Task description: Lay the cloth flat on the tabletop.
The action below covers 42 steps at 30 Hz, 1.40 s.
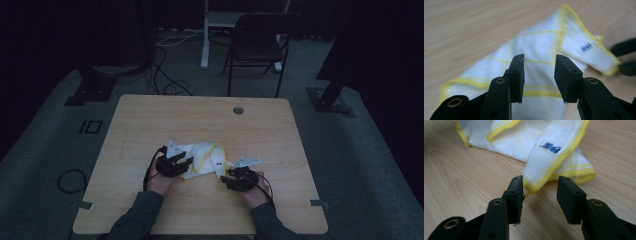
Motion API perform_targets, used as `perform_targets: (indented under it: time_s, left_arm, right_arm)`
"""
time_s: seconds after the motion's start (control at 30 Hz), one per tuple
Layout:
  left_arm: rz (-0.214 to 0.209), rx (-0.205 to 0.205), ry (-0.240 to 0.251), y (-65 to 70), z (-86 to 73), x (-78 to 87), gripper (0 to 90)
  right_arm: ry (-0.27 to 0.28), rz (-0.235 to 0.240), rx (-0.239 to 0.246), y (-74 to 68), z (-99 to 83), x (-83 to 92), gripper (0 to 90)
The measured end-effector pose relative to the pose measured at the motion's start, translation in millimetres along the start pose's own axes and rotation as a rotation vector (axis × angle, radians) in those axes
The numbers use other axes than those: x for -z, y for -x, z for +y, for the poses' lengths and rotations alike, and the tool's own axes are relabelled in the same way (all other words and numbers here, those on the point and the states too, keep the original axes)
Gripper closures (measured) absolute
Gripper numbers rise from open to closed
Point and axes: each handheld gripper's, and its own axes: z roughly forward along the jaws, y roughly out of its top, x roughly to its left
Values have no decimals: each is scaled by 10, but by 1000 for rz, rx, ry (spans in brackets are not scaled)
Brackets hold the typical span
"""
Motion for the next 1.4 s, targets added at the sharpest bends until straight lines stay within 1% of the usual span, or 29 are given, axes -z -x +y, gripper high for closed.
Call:
perform_targets:
  time_s: [0.03,0.07,0.1,0.13,0.2,0.23,0.27,0.3,0.33,0.37,0.4,0.43,0.47,0.5,0.53,0.57,0.63,0.73,0.83,0.93,1.07,1.2,1.27,1.37,1.4]
  left_arm:
    - [-8,-12,-7,54,-18,-27,586]
    - [-11,-19,-13,81,-30,-44,584]
    - [-11,-32,-31,148,-75,-103,578]
    - [-11,-32,-31,148,-75,-103,570]
    - [-7,-44,-52,194,-116,-163,553]
    - [-3,-50,-65,213,-135,-191,553]
    - [8,-57,-77,231,-153,-220,545]
    - [18,-61,-86,239,-165,-239,545]
    - [42,-73,-104,245,-181,-267,560]
    - [42,-73,-104,245,-181,-267,626]
    - [65,-76,-128,231,-184,-284,730]
    - [74,-71,-127,218,-172,-276,774]
    - [80,-66,-125,195,-155,-258,818]
    - [85,-54,-117,168,-133,-238,836]
    - [93,-51,-113,136,-106,-213,846]
    - [102,-51,-105,100,-79,-187,851]
    - [119,-39,-89,21,-22,-134,855]
    - [147,-10,-64,-123,52,-77,856]
    - [176,13,-50,-266,116,-50,855]
    - [204,30,-44,-398,173,-71,849]
    - [238,44,-52,-564,219,-156,845]
    - [249,70,-53,-676,220,-211,828]
    - [256,82,-52,-721,215,-231,808]
    - [266,102,-47,-782,207,-250,773]
    - [272,101,-51,-796,204,-257,764]
  right_arm:
    - [-3,6,4,-18,3,-8,588]
    - [-4,2,11,-21,3,-13,594]
    - [-6,-8,18,-34,3,-21,605]
    - [-6,-8,18,-34,3,-21,605]
    - [-12,-6,29,-47,4,-41,659]
    - [-12,-6,29,-47,4,-41,659]
    - [-15,-2,34,-42,6,-49,725]
    - [-15,-2,34,-42,6,-49,725]
    - [-15,-2,39,-41,6,-49,765]
    - [-15,-2,42,-41,7,-45,809]
    - [-9,-8,49,-39,8,-36,872]
    - [-7,-11,53,-37,11,-27,881]
    - [-1,-14,56,-37,17,-17,883]
    - [3,-22,65,-32,26,-3,886]
    - [10,-30,68,-26,40,15,887]
    - [18,-34,71,-17,57,32,887]
    - [34,-48,73,8,99,66,887]
    - [53,-64,80,69,177,108,886]
    - [68,-85,85,141,259,131,886]
    - [79,-105,81,218,342,140,887]
    - [83,-136,84,319,448,120,887]
    - [89,-158,71,405,524,85,888]
    - [91,-170,79,424,551,76,888]
    - [86,-183,77,480,574,36,888]
    - [81,-186,69,502,578,22,889]
